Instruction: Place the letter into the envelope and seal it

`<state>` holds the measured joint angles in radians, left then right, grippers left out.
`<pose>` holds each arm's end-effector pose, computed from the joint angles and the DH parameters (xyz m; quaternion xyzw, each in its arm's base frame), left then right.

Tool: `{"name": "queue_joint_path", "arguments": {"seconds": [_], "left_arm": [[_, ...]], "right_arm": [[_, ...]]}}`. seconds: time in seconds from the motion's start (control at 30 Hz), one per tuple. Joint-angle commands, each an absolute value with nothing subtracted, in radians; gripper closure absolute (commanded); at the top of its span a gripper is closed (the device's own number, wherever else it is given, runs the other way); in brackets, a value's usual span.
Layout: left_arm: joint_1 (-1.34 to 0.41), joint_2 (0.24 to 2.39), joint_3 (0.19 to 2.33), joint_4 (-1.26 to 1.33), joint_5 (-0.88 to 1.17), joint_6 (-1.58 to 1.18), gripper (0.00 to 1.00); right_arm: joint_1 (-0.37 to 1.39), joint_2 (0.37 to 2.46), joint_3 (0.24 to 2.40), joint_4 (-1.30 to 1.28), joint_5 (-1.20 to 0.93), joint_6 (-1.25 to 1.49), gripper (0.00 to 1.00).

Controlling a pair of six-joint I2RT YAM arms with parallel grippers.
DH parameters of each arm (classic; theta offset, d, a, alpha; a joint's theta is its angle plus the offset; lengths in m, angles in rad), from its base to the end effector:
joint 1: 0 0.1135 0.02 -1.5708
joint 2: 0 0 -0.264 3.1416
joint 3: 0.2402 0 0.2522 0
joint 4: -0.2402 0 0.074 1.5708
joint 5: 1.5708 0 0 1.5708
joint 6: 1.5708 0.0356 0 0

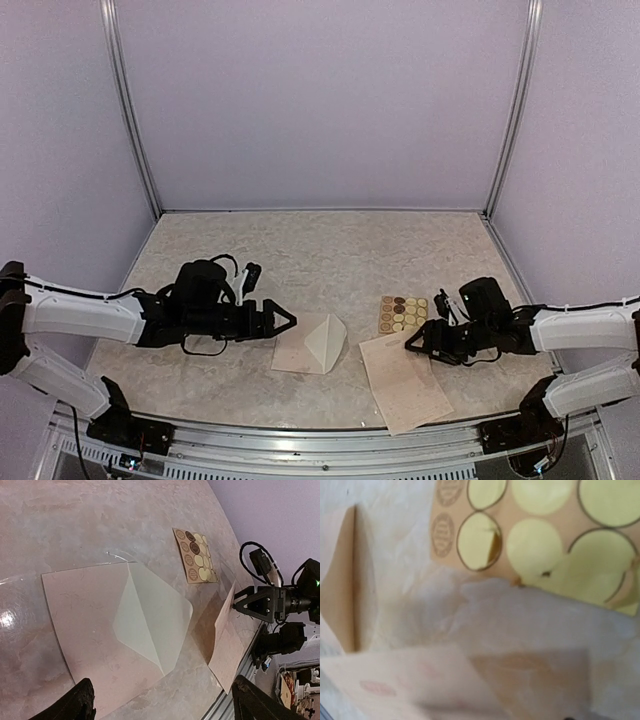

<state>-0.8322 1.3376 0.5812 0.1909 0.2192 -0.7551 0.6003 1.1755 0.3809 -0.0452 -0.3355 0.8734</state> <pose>0.1762 -0.2050 0.1876 0.0862 0.8684 -0.4086 0.2675 0.1622 0.1253 0.1443 0.0662 0.9204 0.3523 0.1562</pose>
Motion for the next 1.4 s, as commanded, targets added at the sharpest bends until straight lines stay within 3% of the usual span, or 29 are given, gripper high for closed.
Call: {"name": "queue_joint_path", "arguments": {"seconds": [0.0, 0.37, 0.93, 1.07, 1.23, 1.37], "left_arm": [[-0.873, 1.383, 0.622, 0.269, 0.302, -0.73, 0.11], [-0.972, 1.71, 0.83, 0.404, 0.403, -0.725, 0.28], [-1.018, 2.027, 1.06, 0.413, 0.497, -0.754, 0.37], [-1.032, 2.059, 1.098, 0.414, 0.521, -0.757, 0.53], [-1.042, 2.05, 1.098, 0.416, 0.501, -0.748, 1.0], [-1.032, 1.935, 1.04, 0.419, 0.421, -0.716, 1.0]], "right_arm": [[0.608, 1.205, 0.36, -0.002, -0.369, 0.814, 0.34], [0.609, 1.205, 0.347, 0.05, -0.348, 0.828, 0.33], [0.608, 1.009, 0.357, -0.021, -0.283, 0.854, 0.31], [0.608, 0.981, 0.366, -0.038, -0.266, 0.859, 0.31], [0.608, 0.924, 0.395, -0.074, -0.235, 0.868, 0.24], [0.608, 0.862, 0.413, -0.081, -0.21, 0.888, 0.13]]}}
